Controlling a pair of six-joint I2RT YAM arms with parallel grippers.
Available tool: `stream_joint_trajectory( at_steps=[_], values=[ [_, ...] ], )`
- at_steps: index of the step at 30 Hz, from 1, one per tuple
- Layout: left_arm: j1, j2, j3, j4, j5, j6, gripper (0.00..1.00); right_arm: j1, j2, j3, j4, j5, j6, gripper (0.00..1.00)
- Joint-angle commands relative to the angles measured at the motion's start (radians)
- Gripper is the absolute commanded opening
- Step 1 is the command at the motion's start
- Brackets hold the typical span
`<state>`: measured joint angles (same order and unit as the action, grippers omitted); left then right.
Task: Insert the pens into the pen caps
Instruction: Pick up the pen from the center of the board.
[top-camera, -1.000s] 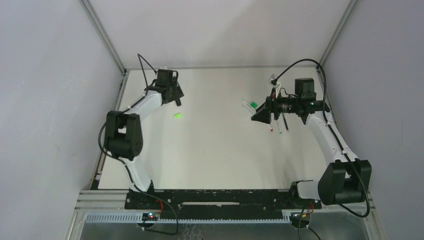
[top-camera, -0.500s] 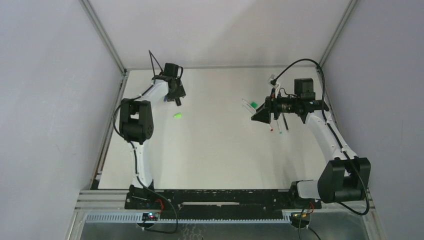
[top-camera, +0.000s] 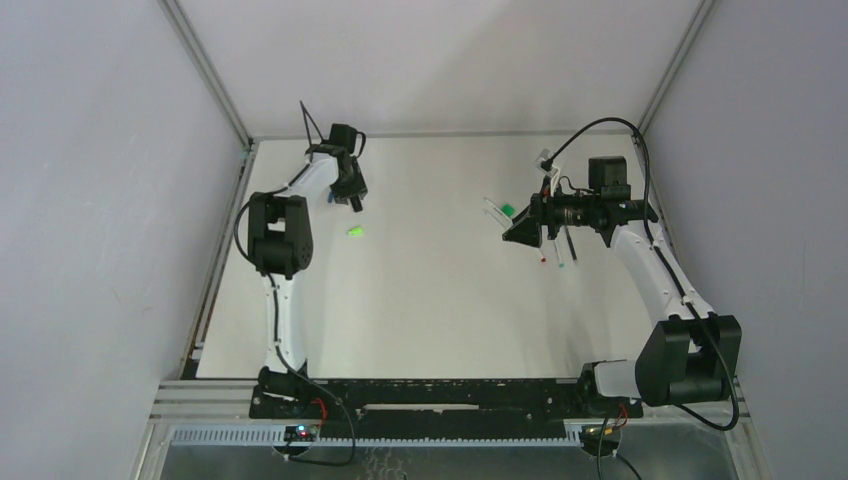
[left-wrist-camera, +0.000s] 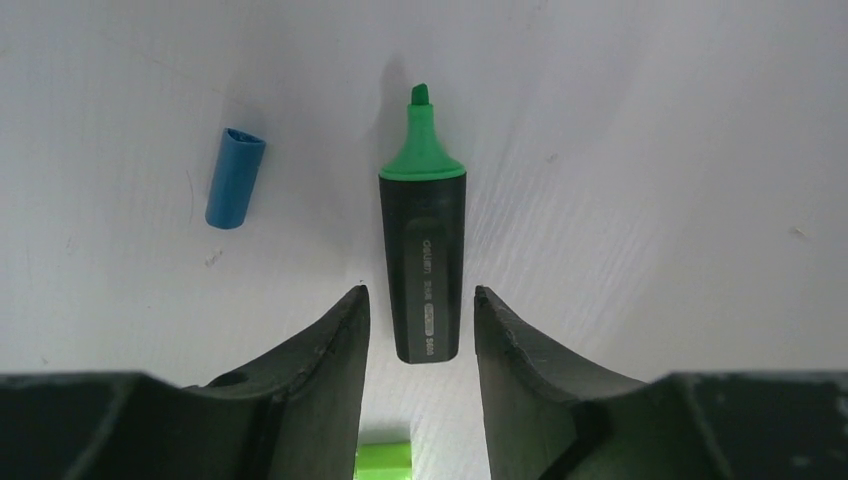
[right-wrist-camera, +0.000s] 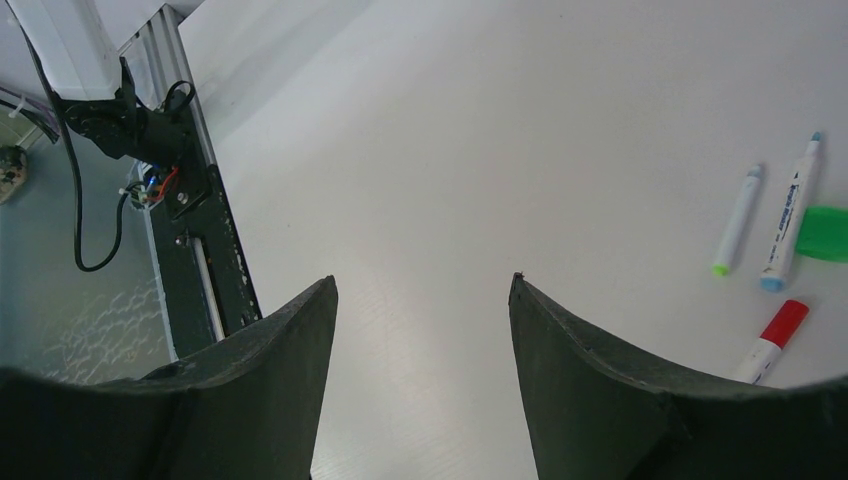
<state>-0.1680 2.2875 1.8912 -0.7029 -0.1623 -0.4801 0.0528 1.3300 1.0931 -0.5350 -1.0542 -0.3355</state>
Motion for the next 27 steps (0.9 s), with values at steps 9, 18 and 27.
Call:
stream_joint_trajectory(
  at_steps=[9, 18, 27],
  values=[
    [0.015, 0.091, 0.146, -0.110, 0.042, -0.012, 0.44, -0.008, -0.015, 0.017, 0.009, -0.002, -0.022, 0.71],
    [0.015, 0.115, 0.174, -0.147, 0.085, 0.012, 0.30, -0.007, -0.030, 0.017, 0.010, -0.005, -0.022, 0.71],
    [-0.007, -0.055, 0.051, -0.073, 0.195, 0.117, 0.23, -0.007, -0.031, 0.017, 0.002, -0.015, -0.022, 0.71]
  ],
)
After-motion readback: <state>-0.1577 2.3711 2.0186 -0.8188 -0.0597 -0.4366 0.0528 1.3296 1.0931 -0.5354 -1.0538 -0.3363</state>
